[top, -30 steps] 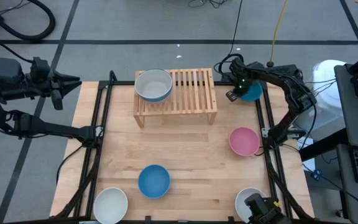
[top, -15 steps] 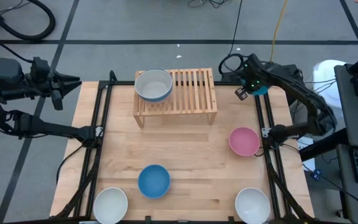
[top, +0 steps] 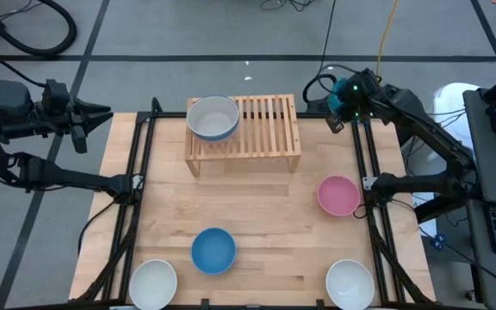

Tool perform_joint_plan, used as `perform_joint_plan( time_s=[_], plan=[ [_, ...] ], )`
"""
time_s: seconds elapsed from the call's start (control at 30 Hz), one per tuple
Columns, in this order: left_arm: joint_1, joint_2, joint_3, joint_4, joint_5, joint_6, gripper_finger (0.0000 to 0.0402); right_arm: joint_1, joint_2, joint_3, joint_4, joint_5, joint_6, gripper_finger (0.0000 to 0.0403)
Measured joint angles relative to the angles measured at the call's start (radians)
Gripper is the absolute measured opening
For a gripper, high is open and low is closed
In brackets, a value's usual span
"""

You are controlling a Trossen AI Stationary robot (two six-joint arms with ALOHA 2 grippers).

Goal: Place and stack bowls onto a shelf
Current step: Stack the top blue bowl on top of the gray bowl on the shelf

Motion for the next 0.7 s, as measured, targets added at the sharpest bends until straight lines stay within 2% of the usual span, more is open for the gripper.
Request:
perform_joint_plan(
  time_s=[0.17, 0.33, 0.7],
  plan=[
    [0.0, 0.0, 0.0, 0.0, 0.0, 0.0, 0.0095, 0.105, 0.067, 0.172, 0.01, 0.015, 0.0, 0.0006],
    [0.0, 0.0, 0.0, 0.0, 0.0, 0.0, 0.0095, 0.221, 0.167, 0.332, 0.059, 0.133, -0.062, 0.0006],
    [0.0, 0.0, 0.0, 0.0, 0.0, -0.001, 0.0095, 0.381, 0.437, 0.646, 0.132, 0.129, -0.187, 0.0006]
  ],
)
